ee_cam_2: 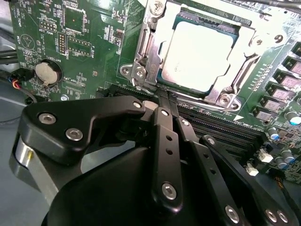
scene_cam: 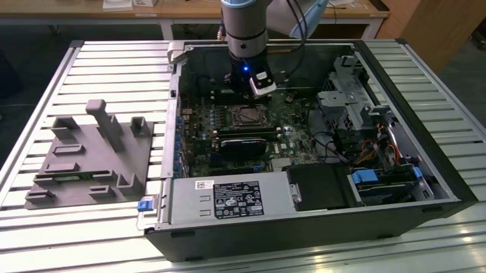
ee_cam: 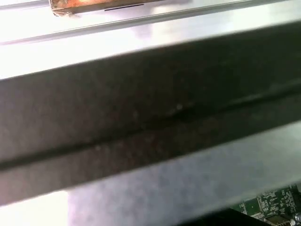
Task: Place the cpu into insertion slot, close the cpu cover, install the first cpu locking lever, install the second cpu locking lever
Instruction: 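Install the first cpu locking lever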
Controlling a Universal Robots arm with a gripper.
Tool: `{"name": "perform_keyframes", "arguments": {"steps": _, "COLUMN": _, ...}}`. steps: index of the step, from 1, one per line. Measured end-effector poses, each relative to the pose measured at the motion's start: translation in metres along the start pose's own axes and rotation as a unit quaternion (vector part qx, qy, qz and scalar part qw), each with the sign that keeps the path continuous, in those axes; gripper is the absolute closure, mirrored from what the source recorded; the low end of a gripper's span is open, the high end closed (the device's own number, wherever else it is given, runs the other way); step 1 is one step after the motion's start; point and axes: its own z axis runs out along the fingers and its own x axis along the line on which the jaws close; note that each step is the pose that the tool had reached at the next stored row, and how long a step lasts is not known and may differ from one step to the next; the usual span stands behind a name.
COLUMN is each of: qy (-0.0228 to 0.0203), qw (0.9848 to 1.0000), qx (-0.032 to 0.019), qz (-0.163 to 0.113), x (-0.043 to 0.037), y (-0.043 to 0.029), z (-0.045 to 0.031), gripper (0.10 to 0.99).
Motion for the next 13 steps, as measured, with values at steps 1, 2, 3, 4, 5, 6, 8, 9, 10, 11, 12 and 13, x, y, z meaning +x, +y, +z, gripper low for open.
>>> {"name": "perform_keyframes", "arguments": {"steps": 1, "qy": 0.0000, "qw": 1.0000, "qx": 0.0001, "qz": 0.000, "x": -0.0001, "y": 0.0001, "z": -0.0007, "gripper": 0.980}}
{"name": "perform_keyframes", "arguments": {"steps": 2, "qy": -0.0001, "qw": 1.0000, "qx": -0.0001, "qz": 0.000, "x": -0.0002, "y": 0.0003, "z": -0.0016, "gripper": 0.980}}
{"name": "perform_keyframes", "arguments": {"steps": 3, "qy": 0.0000, "qw": 1.0000, "qx": 0.0000, "qz": 0.000, "x": -0.0004, "y": 0.0005, "z": -0.0031, "gripper": 0.980}}
{"name": "perform_keyframes", "arguments": {"steps": 4, "qy": 0.0000, "qw": 1.0000, "qx": 0.0001, "qz": 0.000, "x": -0.0005, "y": 0.0007, "z": -0.0047, "gripper": 0.980}}
{"name": "perform_keyframes", "arguments": {"steps": 5, "qy": 0.0000, "qw": 1.0000, "qx": 0.0000, "qz": 0.000, "x": -0.0007, "y": 0.0010, "z": -0.0063, "gripper": 0.980}}
{"name": "perform_keyframes", "arguments": {"steps": 6, "qy": 0.0000, "qw": 1.0000, "qx": 0.0000, "qz": 0.000, "x": -0.0009, "y": 0.0012, "z": -0.0080, "gripper": 0.980}}
{"name": "perform_keyframes", "arguments": {"steps": 8, "qy": 0.0000, "qw": 1.0000, "qx": 0.0001, "qz": 0.000, "x": -0.0013, "y": 0.0017, "z": -0.0114, "gripper": 0.980}}
{"name": "perform_keyframes", "arguments": {"steps": 9, "qy": 0.0000, "qw": 1.0000, "qx": 0.0001, "qz": 0.000, "x": -0.0015, "y": 0.0019, "z": -0.0129, "gripper": 0.980}}
{"name": "perform_keyframes", "arguments": {"steps": 10, "qy": 0.0000, "qw": 1.0000, "qx": 0.0000, "qz": 0.000, "x": -0.0017, "y": 0.0021, "z": -0.0144, "gripper": 0.980}}
{"name": "perform_keyframes", "arguments": {"steps": 11, "qy": 0.0000, "qw": 1.0000, "qx": 0.0000, "qz": 0.000, "x": -0.0018, "y": 0.0024, "z": -0.0160, "gripper": 0.980}}
{"name": "perform_keyframes", "arguments": {"steps": 12, "qy": 0.0000, "qw": 1.0000, "qx": 0.0001, "qz": 0.000, "x": -0.0020, "y": 0.0026, "z": -0.0174, "gripper": 0.980}}
{"name": "perform_keyframes", "arguments": {"steps": 13, "qy": 0.0001, "qw": 1.0000, "qx": 0.0001, "qz": 0.000, "x": -0.0022, "y": 0.0028, "z": -0.0187, "gripper": 0.980}}
